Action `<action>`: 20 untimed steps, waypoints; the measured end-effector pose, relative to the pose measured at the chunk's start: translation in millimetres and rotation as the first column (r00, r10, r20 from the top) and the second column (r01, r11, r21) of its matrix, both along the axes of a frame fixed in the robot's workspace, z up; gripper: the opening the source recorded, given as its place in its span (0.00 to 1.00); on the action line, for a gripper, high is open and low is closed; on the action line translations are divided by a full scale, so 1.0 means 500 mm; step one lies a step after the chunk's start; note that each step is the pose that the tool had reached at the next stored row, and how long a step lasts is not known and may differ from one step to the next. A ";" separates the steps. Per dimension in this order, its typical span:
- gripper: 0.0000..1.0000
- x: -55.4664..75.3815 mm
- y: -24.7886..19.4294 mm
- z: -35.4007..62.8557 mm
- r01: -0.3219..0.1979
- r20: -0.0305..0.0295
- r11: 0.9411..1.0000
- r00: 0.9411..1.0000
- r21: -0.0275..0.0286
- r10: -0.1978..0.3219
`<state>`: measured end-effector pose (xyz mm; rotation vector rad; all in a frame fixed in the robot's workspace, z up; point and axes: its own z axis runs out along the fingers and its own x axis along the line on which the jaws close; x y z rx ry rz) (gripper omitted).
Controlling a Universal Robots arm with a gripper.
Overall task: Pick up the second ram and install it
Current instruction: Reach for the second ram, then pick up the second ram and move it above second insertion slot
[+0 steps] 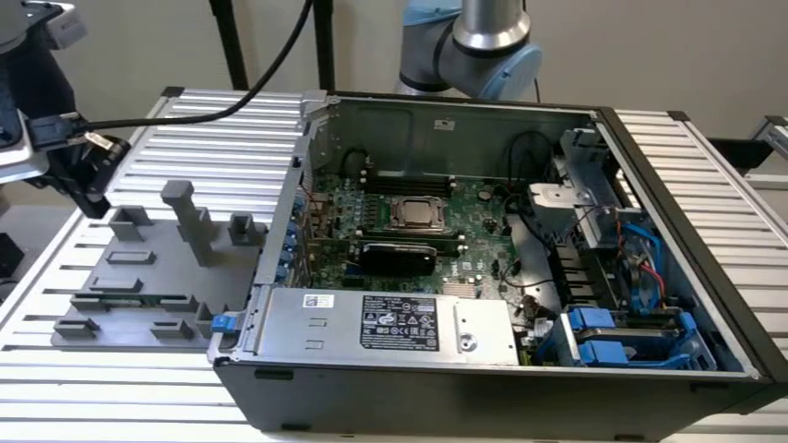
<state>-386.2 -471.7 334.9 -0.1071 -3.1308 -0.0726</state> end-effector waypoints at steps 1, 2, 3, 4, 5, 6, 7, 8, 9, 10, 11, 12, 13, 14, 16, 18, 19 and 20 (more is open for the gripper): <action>0.00 -0.001 -0.0019 -0.002 -0.001 -0.002 1.000 1.000 0.000 0.001; 0.00 -0.001 -0.0034 -0.004 -0.003 -0.004 1.000 1.000 0.000 0.003; 0.00 -0.001 -0.0046 -0.005 -0.006 -0.005 1.000 1.000 0.000 0.006; 0.00 -0.002 -0.0055 -0.007 -0.010 -0.007 1.000 1.000 0.000 0.010; 0.00 -0.002 -0.0064 -0.009 -0.015 -0.008 1.000 1.000 0.000 0.015; 0.00 -0.002 -0.0070 -0.011 -0.021 -0.010 1.000 1.000 0.000 0.021; 0.00 -0.002 -0.0073 -0.012 -0.028 -0.011 1.000 1.000 0.000 0.028; 0.00 -0.002 -0.0077 -0.014 -0.035 -0.012 0.999 0.999 0.000 0.035; 0.00 -0.002 -0.0079 -0.015 -0.042 -0.013 0.999 0.999 0.000 0.042; 0.00 -0.002 -0.0080 -0.016 -0.049 -0.015 0.999 0.999 0.000 0.049; 0.00 -0.002 -0.0080 -0.016 -0.053 -0.015 0.999 0.998 -0.002 0.053; 0.00 -0.002 -0.0081 -0.016 -0.054 -0.015 0.999 0.998 -0.003 0.054; 0.00 -0.002 -0.0082 -0.016 -0.054 -0.015 0.999 0.998 -0.004 0.054; 0.00 -0.002 -0.0082 -0.016 -0.054 -0.015 0.999 0.998 -0.004 0.054; 0.00 -0.002 -0.0081 -0.016 -0.054 -0.015 0.999 0.998 -0.005 0.054; 0.00 -0.002 -0.0081 -0.016 -0.054 -0.015 0.999 0.998 -0.006 0.054; 0.00 -0.002 -0.0081 -0.016 -0.054 -0.015 0.999 0.998 -0.006 0.053; 0.00 -0.002 -0.0081 -0.016 -0.054 -0.015 0.999 0.998 -0.007 0.053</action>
